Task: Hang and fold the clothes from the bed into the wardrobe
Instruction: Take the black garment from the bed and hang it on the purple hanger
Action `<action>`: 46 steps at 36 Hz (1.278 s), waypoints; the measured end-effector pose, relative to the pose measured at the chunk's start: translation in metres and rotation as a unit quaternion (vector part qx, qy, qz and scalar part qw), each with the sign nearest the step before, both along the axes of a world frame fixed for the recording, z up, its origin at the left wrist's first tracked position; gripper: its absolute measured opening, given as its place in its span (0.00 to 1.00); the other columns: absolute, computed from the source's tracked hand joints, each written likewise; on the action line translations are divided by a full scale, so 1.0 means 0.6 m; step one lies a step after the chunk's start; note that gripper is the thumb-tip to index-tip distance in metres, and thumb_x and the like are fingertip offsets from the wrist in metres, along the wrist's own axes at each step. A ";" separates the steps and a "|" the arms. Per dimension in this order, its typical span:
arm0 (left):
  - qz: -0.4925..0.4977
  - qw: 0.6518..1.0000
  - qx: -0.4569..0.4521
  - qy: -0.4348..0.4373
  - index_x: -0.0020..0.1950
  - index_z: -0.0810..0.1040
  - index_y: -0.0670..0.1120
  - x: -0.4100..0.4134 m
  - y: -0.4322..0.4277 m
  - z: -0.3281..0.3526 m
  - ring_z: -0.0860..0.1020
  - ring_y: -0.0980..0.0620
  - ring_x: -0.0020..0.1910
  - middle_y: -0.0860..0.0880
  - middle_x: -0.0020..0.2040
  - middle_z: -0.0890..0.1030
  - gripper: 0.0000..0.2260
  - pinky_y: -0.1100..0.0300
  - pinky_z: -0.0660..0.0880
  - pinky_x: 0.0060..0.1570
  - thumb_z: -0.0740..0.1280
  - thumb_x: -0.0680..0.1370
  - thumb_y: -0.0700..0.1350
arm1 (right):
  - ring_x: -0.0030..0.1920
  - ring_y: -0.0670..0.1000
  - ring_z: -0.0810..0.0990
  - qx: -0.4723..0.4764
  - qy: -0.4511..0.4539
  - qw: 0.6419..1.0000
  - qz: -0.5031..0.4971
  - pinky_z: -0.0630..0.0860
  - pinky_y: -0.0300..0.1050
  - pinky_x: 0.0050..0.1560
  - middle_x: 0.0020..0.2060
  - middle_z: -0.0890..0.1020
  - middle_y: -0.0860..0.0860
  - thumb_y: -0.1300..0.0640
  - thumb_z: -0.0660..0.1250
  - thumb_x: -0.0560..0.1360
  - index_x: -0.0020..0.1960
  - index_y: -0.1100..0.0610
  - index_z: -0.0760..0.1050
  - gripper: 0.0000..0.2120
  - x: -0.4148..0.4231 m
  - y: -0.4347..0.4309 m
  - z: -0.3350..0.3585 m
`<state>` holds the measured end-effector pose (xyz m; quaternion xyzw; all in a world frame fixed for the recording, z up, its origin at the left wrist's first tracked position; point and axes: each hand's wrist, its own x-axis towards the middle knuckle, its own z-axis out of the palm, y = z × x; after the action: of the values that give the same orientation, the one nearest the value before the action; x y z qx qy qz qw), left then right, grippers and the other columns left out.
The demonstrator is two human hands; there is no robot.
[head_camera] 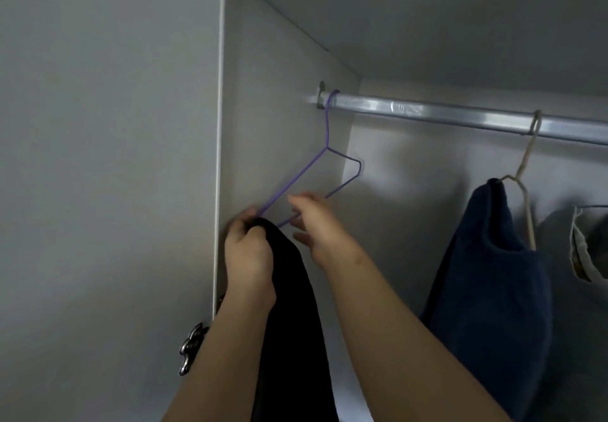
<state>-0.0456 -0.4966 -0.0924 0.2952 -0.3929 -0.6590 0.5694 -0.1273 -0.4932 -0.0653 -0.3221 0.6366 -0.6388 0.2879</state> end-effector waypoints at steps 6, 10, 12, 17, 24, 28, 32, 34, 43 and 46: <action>-0.045 0.998 -0.013 -0.034 0.65 0.72 0.46 -0.006 0.001 0.008 0.79 0.43 0.54 0.42 0.55 0.80 0.21 0.47 0.74 0.59 0.55 0.75 0.32 | 0.31 0.50 0.73 0.041 -0.021 0.998 0.032 0.67 0.41 0.32 0.29 0.75 0.53 0.61 0.61 0.77 0.34 0.58 0.72 0.12 -0.003 -0.063 0.002; -0.051 0.997 -0.016 -0.048 0.63 0.73 0.47 -0.007 -0.001 0.011 0.78 0.46 0.53 0.45 0.54 0.80 0.20 0.50 0.74 0.60 0.54 0.76 0.31 | 0.21 0.46 0.74 0.051 0.002 0.998 0.022 0.68 0.34 0.23 0.14 0.72 0.47 0.65 0.61 0.75 0.32 0.60 0.71 0.13 -0.010 -0.078 0.004; -0.050 0.997 -0.015 -0.057 0.60 0.72 0.51 -0.007 -0.002 0.012 0.78 0.50 0.47 0.49 0.48 0.79 0.20 0.55 0.74 0.53 0.54 0.76 0.31 | 0.15 0.42 0.70 0.056 0.038 0.998 0.006 0.64 0.31 0.17 0.12 0.70 0.47 0.68 0.61 0.74 0.31 0.61 0.70 0.13 -0.013 -0.078 0.005; -0.066 0.996 -0.009 -0.065 0.61 0.69 0.54 -0.001 0.006 0.014 0.75 0.54 0.41 0.51 0.46 0.78 0.21 0.60 0.71 0.46 0.53 0.77 0.32 | 0.14 0.42 0.69 -0.004 0.030 0.999 -0.034 0.67 0.33 0.19 0.14 0.71 0.49 0.72 0.59 0.72 0.30 0.60 0.69 0.14 -0.013 -0.085 -0.003; -0.065 0.994 0.010 -0.086 0.53 0.74 0.49 0.007 0.018 0.013 0.69 0.52 0.27 0.47 0.32 0.72 0.14 0.65 0.66 0.26 0.55 0.78 0.34 | 0.18 0.43 0.69 -0.104 -0.050 0.990 -0.081 0.63 0.34 0.23 0.30 0.75 0.51 0.65 0.51 0.79 0.38 0.55 0.64 0.13 -0.029 -0.048 0.014; -0.064 0.994 -0.001 -0.094 0.40 0.76 0.46 0.000 0.038 0.008 0.68 0.50 0.31 0.46 0.32 0.71 0.15 0.61 0.65 0.32 0.55 0.76 0.31 | 0.17 0.43 0.61 -0.120 -0.057 0.986 -0.100 0.58 0.31 0.23 0.28 0.71 0.51 0.64 0.54 0.79 0.37 0.55 0.64 0.13 -0.040 -0.011 0.022; -0.070 0.994 0.022 -0.082 0.40 0.77 0.45 0.000 0.062 -0.001 0.69 0.49 0.33 0.45 0.33 0.72 0.14 0.60 0.67 0.35 0.55 0.76 0.32 | 0.16 0.43 0.57 -0.144 -0.071 0.982 -0.095 0.53 0.31 0.22 0.25 0.64 0.50 0.64 0.55 0.79 0.37 0.55 0.64 0.12 -0.038 0.046 0.017; -0.067 0.994 0.035 -0.076 0.39 0.77 0.45 0.003 0.075 -0.008 0.70 0.48 0.33 0.45 0.34 0.73 0.14 0.59 0.68 0.36 0.55 0.76 0.32 | 0.18 0.43 0.56 -0.144 -0.068 0.983 -0.093 0.53 0.32 0.21 0.22 0.61 0.48 0.64 0.56 0.79 0.37 0.55 0.64 0.12 -0.032 0.087 0.009; -0.074 0.993 0.063 -0.063 0.38 0.78 0.47 0.013 0.169 -0.040 0.72 0.49 0.34 0.46 0.34 0.75 0.16 0.63 0.71 0.33 0.56 0.75 0.31 | 0.21 0.43 0.61 -0.061 0.006 0.991 -0.115 0.60 0.35 0.21 0.23 0.65 0.47 0.59 0.62 0.78 0.41 0.57 0.74 0.08 -0.004 0.294 -0.067; -0.090 0.990 0.071 -0.079 0.39 0.78 0.49 0.020 0.208 -0.054 0.72 0.50 0.33 0.46 0.35 0.74 0.16 0.62 0.71 0.33 0.55 0.76 0.32 | 0.23 0.43 0.62 -0.042 0.027 0.991 -0.128 0.62 0.34 0.24 0.22 0.65 0.47 0.58 0.63 0.77 0.39 0.57 0.75 0.09 0.006 0.368 -0.098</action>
<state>-0.0333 -0.3719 -0.1246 0.3498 -0.4139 -0.7086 0.4519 -0.1239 -0.2722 -0.1243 -0.2672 0.6527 -0.6875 0.1730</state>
